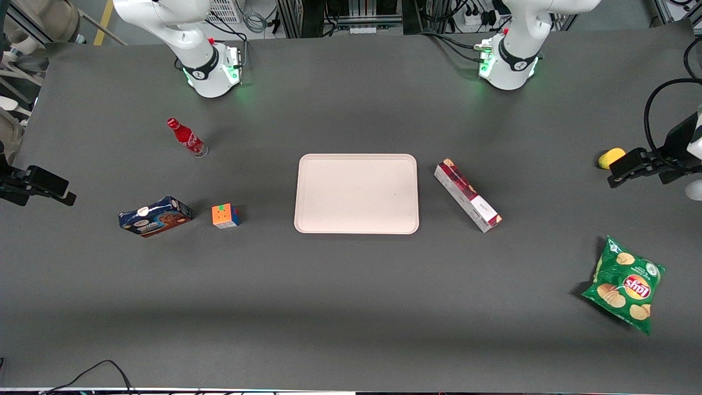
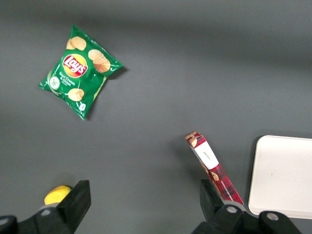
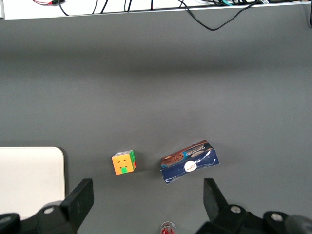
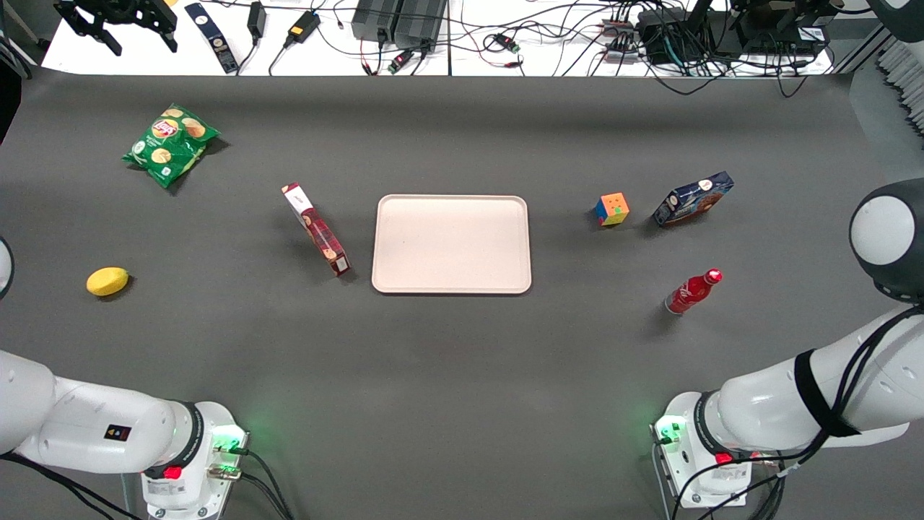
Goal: Place red cookie box on tray
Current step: 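Move the left gripper over the red cookie box and lower it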
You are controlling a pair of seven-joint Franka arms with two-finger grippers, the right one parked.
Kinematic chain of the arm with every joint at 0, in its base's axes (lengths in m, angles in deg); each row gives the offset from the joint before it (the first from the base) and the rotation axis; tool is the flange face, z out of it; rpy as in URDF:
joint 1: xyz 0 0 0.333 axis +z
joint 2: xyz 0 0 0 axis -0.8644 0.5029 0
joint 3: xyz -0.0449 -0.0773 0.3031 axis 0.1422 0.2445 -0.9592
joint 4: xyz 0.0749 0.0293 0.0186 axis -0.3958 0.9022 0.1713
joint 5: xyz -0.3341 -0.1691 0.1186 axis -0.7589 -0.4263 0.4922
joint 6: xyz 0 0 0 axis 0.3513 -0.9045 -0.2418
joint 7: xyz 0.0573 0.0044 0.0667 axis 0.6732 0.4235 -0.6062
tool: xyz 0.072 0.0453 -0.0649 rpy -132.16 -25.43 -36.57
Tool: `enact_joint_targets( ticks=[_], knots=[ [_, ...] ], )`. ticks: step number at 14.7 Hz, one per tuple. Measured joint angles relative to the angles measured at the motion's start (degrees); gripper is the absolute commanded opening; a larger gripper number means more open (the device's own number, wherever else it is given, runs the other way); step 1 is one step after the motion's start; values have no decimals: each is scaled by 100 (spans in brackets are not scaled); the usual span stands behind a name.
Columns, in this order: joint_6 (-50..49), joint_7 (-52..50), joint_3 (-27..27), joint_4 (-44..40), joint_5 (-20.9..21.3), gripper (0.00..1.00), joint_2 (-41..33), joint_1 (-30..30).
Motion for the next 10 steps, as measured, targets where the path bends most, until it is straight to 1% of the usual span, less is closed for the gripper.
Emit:
enact_joint_targets(
  ticks=[6, 7, 8, 10],
  knots=[
    [-114, 0, 13, 0, -146, 100, 9, 27],
    [-250, -6, 23, 1, -187, 100, 21, 26],
    [-427, -96, 35, 15, -211, 100, 41, 20],
    [-593, -831, 64, 163, -266, 100, 108, -4]
  ],
)
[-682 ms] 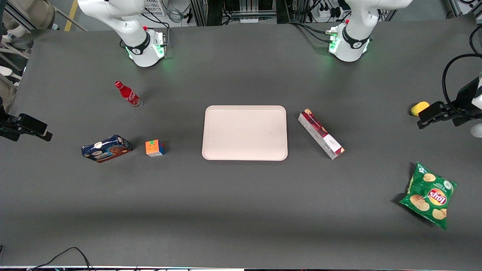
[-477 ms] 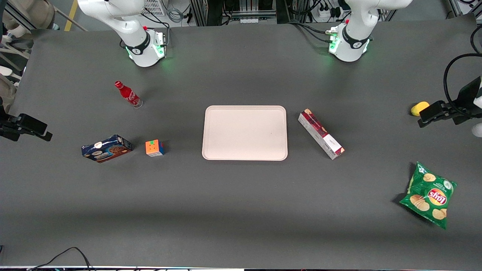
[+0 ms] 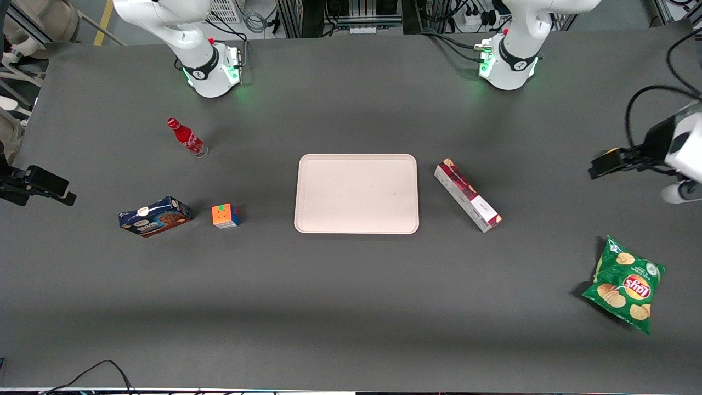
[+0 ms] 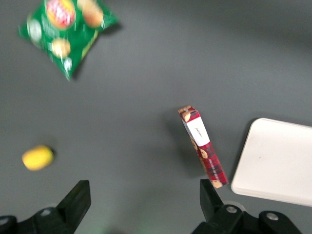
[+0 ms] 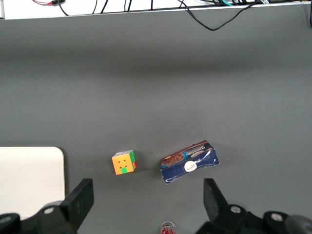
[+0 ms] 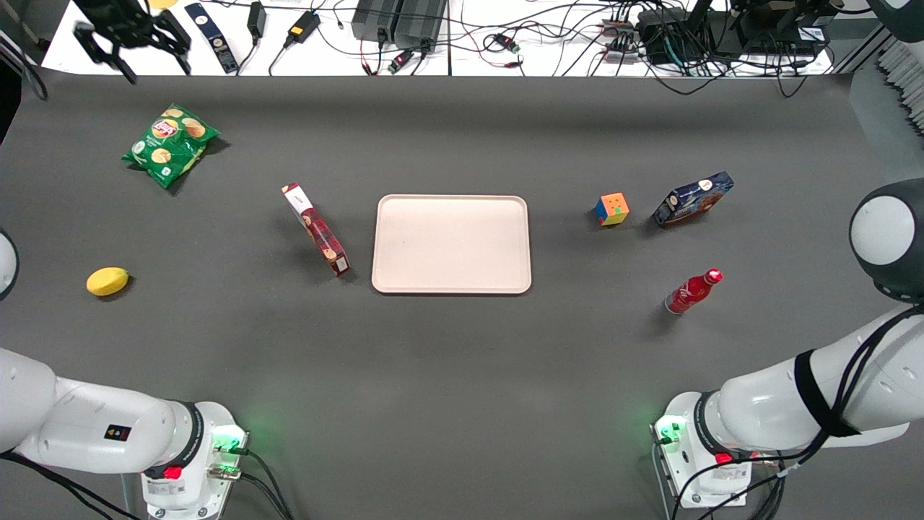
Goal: Place red cookie box on tray
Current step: 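Move the left gripper over the red cookie box and lower it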
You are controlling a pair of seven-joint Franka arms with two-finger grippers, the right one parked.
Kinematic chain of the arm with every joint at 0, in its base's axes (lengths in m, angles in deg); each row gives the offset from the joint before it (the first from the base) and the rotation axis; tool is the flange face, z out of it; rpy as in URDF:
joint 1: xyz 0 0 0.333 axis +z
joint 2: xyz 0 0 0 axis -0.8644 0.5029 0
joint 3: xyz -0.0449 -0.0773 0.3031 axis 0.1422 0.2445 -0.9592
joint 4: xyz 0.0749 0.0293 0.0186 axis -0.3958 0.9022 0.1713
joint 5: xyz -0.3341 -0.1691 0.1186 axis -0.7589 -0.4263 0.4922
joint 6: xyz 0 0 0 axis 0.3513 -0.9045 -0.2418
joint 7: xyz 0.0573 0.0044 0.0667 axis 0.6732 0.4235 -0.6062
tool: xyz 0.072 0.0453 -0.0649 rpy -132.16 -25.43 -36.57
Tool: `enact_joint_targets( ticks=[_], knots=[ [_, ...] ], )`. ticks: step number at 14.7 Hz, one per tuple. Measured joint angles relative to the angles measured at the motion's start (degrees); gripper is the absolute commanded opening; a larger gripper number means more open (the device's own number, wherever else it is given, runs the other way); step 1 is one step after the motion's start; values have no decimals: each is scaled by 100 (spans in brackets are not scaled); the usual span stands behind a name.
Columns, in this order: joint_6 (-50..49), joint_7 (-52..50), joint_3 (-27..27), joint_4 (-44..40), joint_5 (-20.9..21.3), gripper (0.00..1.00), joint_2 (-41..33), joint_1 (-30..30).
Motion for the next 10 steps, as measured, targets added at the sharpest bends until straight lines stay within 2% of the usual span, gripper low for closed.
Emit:
enact_joint_targets(
  ticks=[2, 5, 10],
  knots=[
    [45, -826, 29, 329, -76, 100, 90, -137],
    [754, -1638, 66, 1107, -83, 100, 90, -531],
    [2074, -2157, 381, 2678, -83, 100, -318, -665]
  ],
)
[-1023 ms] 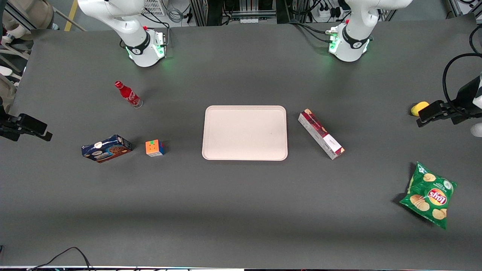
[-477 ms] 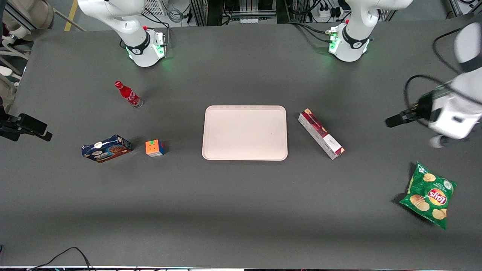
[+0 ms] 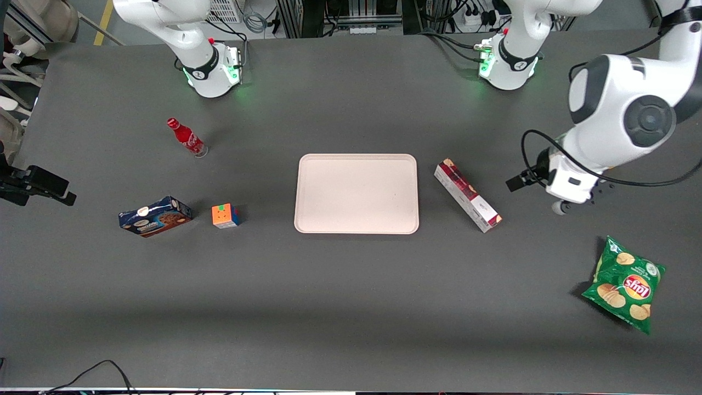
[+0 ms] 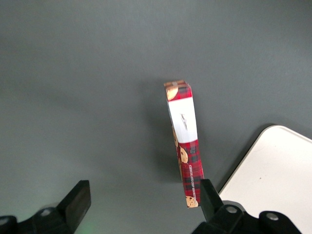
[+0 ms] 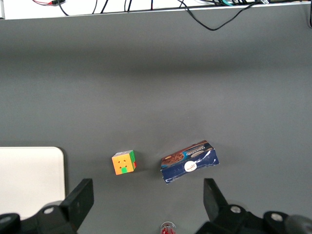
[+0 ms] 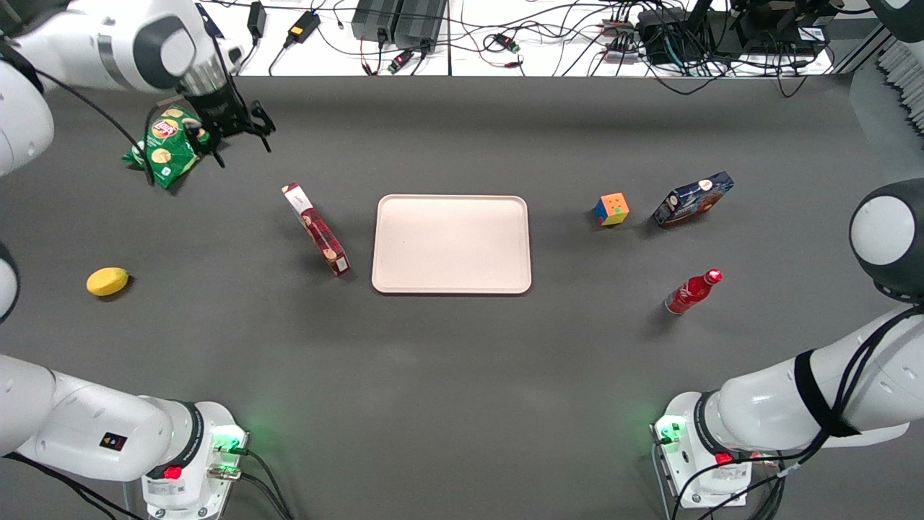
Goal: Place red cookie box on tray
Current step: 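Move the left gripper over the red cookie box and lower it, then close the left gripper on the cookie box and lift it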
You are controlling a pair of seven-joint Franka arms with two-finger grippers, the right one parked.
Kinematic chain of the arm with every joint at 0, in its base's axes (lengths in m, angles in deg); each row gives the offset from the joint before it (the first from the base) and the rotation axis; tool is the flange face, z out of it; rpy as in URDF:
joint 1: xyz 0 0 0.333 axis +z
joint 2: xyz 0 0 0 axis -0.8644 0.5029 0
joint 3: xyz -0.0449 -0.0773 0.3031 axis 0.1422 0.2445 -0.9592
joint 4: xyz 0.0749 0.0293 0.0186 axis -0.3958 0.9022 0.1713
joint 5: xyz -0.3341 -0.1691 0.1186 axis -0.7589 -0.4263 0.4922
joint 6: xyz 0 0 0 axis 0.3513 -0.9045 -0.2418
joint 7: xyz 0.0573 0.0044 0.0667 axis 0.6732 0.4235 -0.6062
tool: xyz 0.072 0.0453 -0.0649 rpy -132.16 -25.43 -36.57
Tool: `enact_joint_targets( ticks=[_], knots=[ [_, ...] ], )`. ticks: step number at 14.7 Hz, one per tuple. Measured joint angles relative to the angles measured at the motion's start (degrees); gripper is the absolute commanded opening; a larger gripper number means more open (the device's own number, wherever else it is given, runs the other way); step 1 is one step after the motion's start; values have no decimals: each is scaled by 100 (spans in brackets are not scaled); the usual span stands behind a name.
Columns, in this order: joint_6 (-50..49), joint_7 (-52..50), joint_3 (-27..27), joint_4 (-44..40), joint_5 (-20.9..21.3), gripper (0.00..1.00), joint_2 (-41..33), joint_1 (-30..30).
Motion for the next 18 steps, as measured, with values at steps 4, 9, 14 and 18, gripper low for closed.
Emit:
enact_joint_targets(
  ticks=[4, 9, 14, 18],
  knots=[
    [1055, -592, 381, 1165, 0, 100, -425, -3],
    [2817, -1705, 954, 2249, -1, 100, -282, -5],
    [3654, -2026, 1116, 2393, -1, 100, 397, 13],
    [4121, -2026, 1098, 2388, 0, 99, 885, 97]
  ],
)
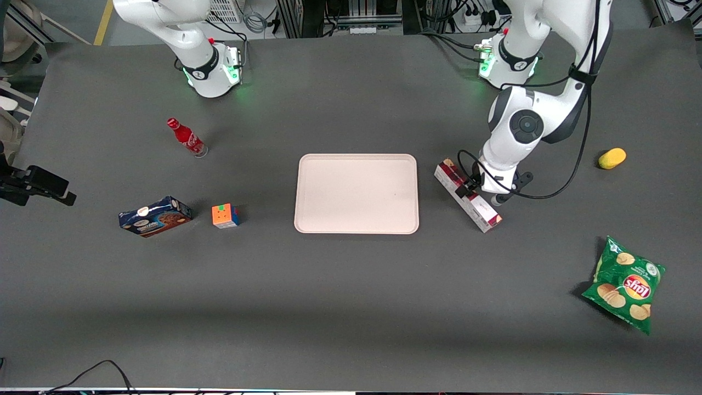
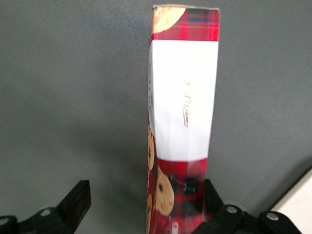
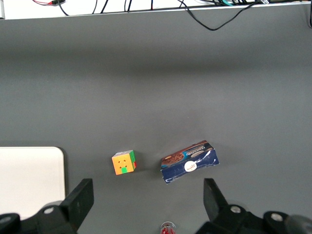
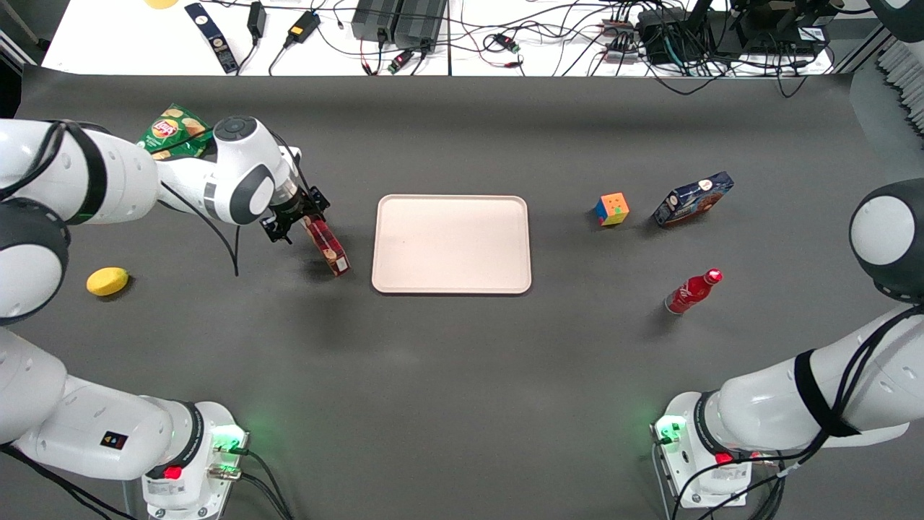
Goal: Place red cookie box on tray
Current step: 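Close the left gripper on the cookie box and lift it, then carry the held cookie box over the white tray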
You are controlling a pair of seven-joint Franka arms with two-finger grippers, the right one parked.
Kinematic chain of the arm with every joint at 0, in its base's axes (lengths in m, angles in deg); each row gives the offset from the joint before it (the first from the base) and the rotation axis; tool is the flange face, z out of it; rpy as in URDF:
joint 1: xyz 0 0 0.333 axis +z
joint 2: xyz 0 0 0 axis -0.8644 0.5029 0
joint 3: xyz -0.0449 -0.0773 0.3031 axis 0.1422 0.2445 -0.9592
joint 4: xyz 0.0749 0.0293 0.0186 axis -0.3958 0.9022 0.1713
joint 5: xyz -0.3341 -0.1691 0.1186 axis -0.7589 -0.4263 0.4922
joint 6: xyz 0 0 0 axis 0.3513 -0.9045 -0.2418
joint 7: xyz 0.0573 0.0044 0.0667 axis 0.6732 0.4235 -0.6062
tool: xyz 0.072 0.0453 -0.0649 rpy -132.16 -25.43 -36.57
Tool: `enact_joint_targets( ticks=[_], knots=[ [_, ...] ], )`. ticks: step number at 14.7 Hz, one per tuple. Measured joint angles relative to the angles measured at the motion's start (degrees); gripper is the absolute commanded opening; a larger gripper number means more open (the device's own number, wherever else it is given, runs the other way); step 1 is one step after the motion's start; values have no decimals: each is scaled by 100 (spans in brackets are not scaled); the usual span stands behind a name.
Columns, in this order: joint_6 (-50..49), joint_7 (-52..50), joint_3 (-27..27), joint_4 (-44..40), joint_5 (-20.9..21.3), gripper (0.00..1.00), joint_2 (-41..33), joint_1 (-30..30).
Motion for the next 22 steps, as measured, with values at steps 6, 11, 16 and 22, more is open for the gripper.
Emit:
enact_joint_targets(
  ticks=[6, 11, 16, 22],
  knots=[
    [91, -2, -1, -83, 0, 5, 184, 79],
    [-568, 562, -6, -507, 2, 0, 206, 388],
    [-2376, 1055, 2, -1547, 5, 0, 169, 485],
    [-3919, 1894, 523, -2414, 48, 0, -500, 797]
  ],
)
